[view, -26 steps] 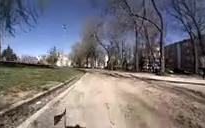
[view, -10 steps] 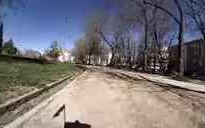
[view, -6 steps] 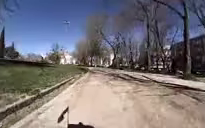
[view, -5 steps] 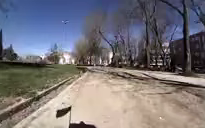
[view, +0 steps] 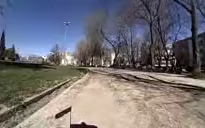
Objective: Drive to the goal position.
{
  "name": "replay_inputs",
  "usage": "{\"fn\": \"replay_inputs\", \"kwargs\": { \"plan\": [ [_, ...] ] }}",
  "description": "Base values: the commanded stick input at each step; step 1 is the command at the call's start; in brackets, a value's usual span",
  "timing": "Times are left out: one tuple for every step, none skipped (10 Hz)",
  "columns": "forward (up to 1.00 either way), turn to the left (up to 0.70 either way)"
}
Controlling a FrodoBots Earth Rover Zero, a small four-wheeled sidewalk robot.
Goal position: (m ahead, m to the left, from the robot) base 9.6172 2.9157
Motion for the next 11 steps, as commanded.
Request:
{"fn": "replay_inputs", "kwargs": {
  "plan": [
    [1.00, 0.00],
    [1.00, 0.00],
    [1.00, 0.00],
    [1.00, 0.00],
    [1.00, 0.00],
    [1.00, 0.00],
    [1.00, 0.00],
    [1.00, 0.00],
    [1.00, 0.00],
    [1.00, 0.00],
    [1.00, 0.00]
  ]
}}
